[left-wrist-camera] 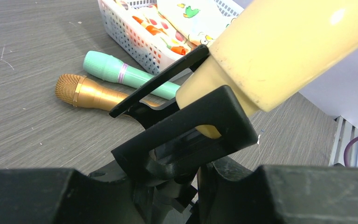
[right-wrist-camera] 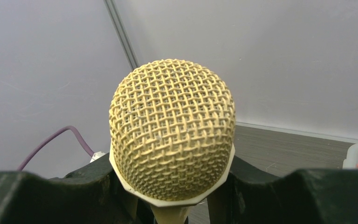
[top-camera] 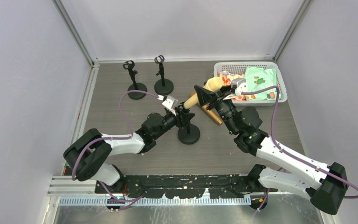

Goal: Attach the microphones to the stand

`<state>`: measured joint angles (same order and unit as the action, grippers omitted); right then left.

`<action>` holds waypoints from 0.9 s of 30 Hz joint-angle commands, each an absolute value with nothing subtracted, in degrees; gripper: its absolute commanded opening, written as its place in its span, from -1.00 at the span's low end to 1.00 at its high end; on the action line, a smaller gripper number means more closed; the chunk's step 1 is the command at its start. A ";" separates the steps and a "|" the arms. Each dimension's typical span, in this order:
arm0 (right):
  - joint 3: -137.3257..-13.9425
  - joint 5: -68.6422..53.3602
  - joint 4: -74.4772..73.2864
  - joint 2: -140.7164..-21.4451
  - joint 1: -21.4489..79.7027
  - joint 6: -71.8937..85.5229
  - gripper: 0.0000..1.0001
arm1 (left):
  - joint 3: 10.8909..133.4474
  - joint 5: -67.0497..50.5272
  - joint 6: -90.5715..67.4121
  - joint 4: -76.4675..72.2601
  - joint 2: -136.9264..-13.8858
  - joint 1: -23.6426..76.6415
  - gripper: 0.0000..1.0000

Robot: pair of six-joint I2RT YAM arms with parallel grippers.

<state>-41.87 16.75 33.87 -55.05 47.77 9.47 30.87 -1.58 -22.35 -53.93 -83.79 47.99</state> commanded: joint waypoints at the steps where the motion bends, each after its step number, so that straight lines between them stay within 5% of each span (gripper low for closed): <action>1: -38.66 16.33 33.37 -54.48 47.72 7.61 -0.98 | 31.60 -5.71 -27.72 -51.68 -85.32 49.57 -0.99; 27: -36.30 17.07 26.10 -61.07 49.01 3.60 -0.99 | 32.24 -4.83 -24.44 -51.59 -85.69 51.50 -0.99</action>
